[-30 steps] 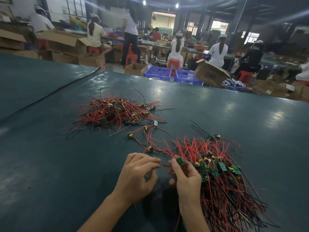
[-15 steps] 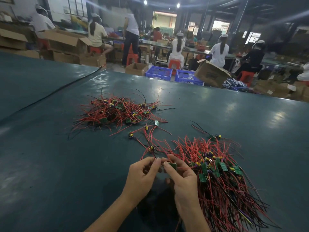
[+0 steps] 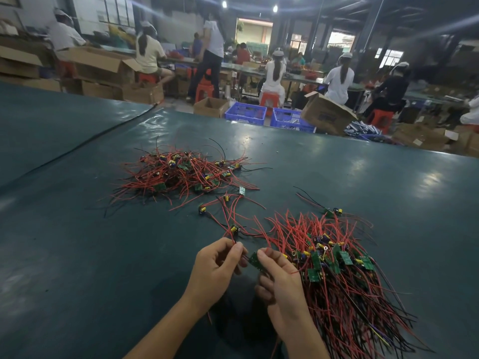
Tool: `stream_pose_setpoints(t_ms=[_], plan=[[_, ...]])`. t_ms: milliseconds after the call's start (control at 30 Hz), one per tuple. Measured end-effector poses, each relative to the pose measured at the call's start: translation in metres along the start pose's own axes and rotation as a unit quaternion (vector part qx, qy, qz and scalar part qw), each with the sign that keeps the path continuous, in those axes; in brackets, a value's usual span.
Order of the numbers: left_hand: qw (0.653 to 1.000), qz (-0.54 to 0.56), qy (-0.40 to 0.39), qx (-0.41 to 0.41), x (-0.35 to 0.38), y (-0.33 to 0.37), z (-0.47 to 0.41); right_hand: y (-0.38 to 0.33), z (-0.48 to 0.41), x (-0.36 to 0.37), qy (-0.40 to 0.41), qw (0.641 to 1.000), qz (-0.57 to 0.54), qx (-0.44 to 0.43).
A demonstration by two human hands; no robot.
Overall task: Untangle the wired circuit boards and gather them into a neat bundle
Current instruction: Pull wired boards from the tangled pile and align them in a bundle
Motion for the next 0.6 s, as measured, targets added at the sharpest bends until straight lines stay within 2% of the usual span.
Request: stream_pose_setpoints(t_ms=[100, 333, 433, 600], plan=[[0.999, 0.037, -0.020, -0.018, 0.004, -0.003, 0.000, -0.006, 0.003, 0.005, -0.007, 0.999, 0.021, -0.035], [0.987, 0.096, -0.090, -0.098, 0.018, -0.010, 0.003, -0.008, 0.010, 0.015, -0.074, 0.996, 0.026, -0.039], [0.983, 0.088, -0.105, -0.122, 0.022, -0.014, 0.004, -0.010, 0.010, 0.015, -0.063, 0.996, 0.027, -0.050], [0.983, 0.102, -0.067, -0.138, 0.018, -0.015, 0.003, -0.009, 0.003, 0.004, -0.010, 0.998, -0.012, -0.055]])
Point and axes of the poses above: each hand's wrist, its own z-axis away from the middle knuckle, its own x-axis out of the palm, y = z × x, the point moved 9 cm from there along -z, towards the middle knuckle, and after that the axes turned 3 degrees about -x, right-handed, at the moved point
